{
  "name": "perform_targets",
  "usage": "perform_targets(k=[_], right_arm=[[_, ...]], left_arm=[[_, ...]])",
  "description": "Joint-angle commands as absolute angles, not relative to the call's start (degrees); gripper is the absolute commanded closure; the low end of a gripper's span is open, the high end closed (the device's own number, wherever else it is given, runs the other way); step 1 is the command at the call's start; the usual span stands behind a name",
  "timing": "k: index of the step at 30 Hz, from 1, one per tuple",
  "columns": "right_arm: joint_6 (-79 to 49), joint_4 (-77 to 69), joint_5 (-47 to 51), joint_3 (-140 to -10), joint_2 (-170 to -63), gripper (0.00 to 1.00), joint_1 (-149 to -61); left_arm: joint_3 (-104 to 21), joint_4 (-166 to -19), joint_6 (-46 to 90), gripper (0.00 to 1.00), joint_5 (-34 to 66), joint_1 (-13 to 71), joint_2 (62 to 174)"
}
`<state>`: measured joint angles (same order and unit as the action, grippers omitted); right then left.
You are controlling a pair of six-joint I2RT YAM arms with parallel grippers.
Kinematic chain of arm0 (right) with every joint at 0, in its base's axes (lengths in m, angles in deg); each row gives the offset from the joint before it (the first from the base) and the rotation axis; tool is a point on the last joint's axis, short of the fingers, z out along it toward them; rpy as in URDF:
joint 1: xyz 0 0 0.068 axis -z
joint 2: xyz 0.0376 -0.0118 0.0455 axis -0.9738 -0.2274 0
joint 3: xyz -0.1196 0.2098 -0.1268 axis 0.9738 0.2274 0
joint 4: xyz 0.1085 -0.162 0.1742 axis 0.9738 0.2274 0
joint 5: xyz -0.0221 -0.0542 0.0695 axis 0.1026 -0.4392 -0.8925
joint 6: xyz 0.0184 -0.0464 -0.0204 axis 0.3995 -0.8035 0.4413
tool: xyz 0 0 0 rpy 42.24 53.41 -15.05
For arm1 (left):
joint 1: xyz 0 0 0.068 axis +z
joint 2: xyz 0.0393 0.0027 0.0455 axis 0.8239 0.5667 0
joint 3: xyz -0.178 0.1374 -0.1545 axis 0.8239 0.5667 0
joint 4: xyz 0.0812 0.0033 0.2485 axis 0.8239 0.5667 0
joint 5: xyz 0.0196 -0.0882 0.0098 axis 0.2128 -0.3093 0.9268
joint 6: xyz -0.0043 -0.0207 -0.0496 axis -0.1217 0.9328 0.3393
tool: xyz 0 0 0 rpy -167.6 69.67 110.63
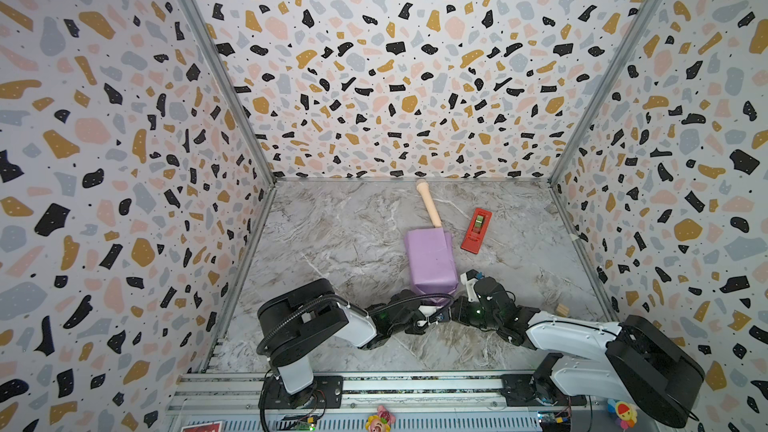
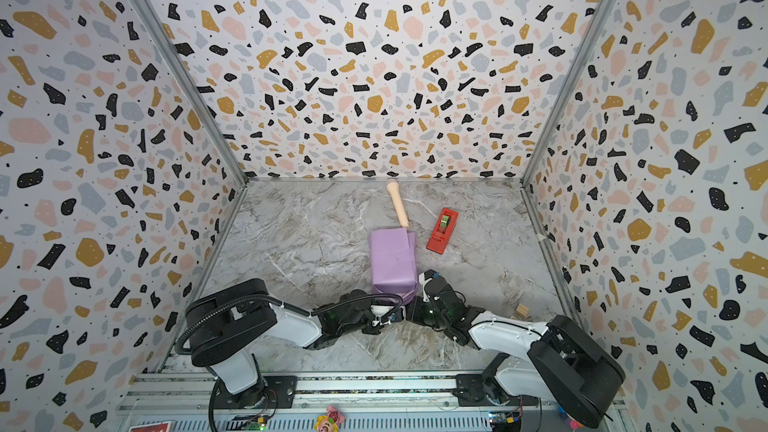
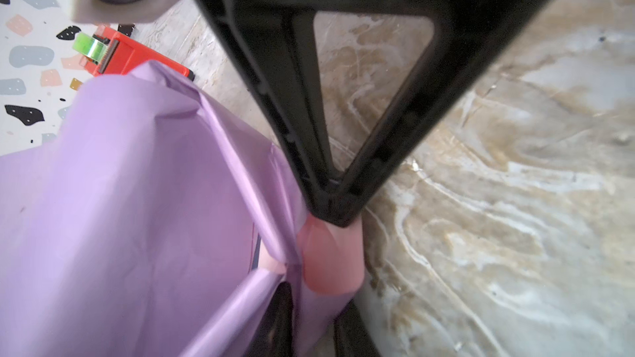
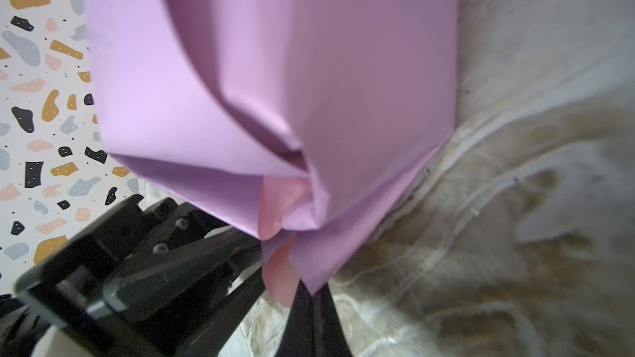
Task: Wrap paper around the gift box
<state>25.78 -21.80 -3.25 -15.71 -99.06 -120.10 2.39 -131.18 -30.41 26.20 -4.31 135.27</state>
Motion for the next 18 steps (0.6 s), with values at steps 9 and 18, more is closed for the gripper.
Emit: perform_targets(k=[9, 18], right_arm=[[23.29, -15.82, -2.3, -16.82, -94.78, 0.87, -118.0], [11.82, -4.98, -3.11, -21.03, -85.43, 0.45, -108.87]], left_arm=[[4.15, -137.07, -28.8, 1.0, 23.25, -2.76, 134.53], [5.39, -138.97, -26.65, 1.0, 21.02, -1.4, 133.92]])
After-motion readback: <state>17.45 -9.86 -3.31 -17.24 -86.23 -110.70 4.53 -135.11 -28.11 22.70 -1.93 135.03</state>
